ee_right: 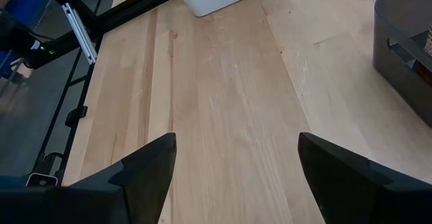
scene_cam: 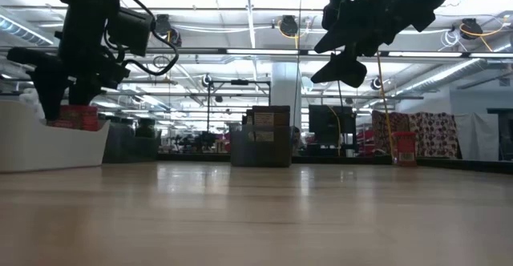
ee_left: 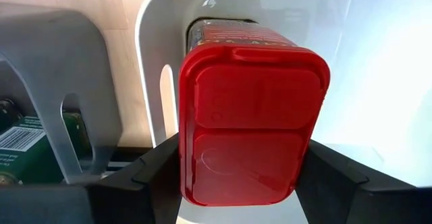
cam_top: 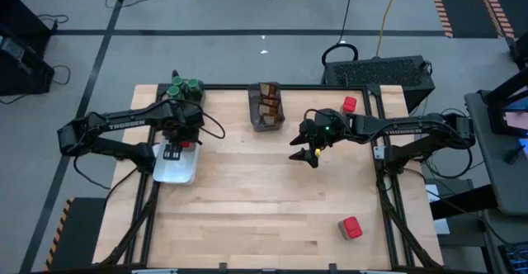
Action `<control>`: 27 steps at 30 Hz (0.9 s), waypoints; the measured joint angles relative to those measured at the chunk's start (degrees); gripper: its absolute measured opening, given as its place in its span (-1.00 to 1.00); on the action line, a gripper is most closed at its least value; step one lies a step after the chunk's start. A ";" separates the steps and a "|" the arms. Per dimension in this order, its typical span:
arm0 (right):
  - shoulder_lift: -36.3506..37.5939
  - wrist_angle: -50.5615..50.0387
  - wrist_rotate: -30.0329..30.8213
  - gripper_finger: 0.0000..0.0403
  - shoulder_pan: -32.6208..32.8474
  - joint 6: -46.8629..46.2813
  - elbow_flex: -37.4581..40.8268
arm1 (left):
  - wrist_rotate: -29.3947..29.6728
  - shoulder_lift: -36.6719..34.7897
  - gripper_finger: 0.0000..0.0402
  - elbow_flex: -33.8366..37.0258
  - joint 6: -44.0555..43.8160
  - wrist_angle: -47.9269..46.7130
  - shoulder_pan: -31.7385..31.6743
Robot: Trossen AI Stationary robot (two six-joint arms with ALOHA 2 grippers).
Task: Sort spices by type
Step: Put the bottom left red seasoning can into the white bin, then put the bottom red seasoning can into the white bin
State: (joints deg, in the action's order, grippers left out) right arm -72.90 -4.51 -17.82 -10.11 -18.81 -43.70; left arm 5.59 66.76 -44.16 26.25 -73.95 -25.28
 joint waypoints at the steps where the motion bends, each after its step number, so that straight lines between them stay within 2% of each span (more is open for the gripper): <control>1: 0.00 -0.02 0.00 0.45 0.02 0.00 0.00 | 0.02 0.00 0.19 0.00 0.01 0.00 0.00; 12: 0.00 -0.02 0.00 0.45 0.02 0.00 -0.02 | 0.89 0.00 0.61 -0.04 -0.43 -0.04 0.00; 19: 0.00 0.00 0.00 0.45 0.01 0.00 0.00 | -1.14 -0.02 0.64 -1.52 -0.43 -0.91 0.02; 27: 0.00 -0.01 0.00 0.45 0.02 0.01 0.00 | -2.77 -0.02 0.64 -10.86 -0.41 -2.06 0.15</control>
State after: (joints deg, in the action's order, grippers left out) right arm -72.90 -4.52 -17.82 -10.09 -18.80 -43.70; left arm 2.82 66.74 -55.02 25.85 -76.01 -25.13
